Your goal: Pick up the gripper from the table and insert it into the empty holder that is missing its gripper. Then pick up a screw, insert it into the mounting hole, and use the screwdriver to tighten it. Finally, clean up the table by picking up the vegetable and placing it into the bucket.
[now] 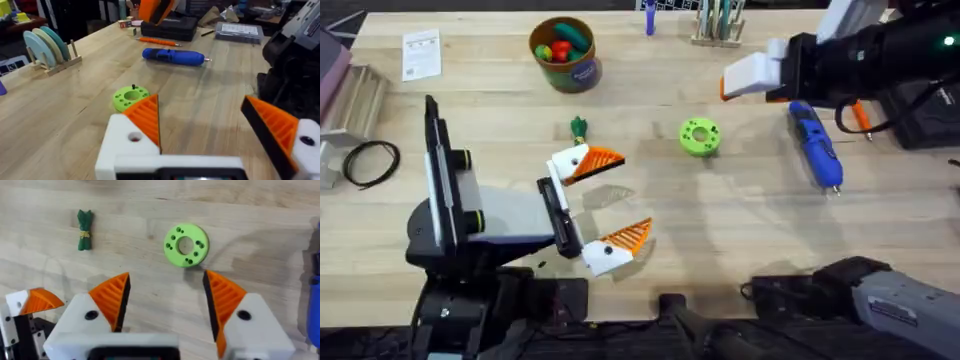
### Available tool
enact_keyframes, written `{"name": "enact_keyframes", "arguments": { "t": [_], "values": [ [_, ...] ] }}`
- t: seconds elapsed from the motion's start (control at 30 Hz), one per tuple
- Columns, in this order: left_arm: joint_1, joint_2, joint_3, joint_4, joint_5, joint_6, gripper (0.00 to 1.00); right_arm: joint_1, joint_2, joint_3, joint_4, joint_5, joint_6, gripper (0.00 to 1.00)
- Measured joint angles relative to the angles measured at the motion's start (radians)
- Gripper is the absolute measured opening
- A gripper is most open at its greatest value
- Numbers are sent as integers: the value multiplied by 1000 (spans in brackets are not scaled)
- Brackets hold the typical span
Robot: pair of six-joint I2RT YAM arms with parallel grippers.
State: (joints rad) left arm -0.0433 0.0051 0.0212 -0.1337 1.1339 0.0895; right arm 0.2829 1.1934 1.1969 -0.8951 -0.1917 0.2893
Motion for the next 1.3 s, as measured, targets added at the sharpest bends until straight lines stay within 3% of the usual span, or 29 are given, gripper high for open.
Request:
{"name": "enact_keyframes", "arguments": {
  "t": [0.9,1.3],
  "values": [
    [0,0,0,0,0,0,985,0,2,0,-75,102,-25,832],
    [0,0,0,0,0,0,985,36,100,2,-153,171,-31,833]
  ]
}}
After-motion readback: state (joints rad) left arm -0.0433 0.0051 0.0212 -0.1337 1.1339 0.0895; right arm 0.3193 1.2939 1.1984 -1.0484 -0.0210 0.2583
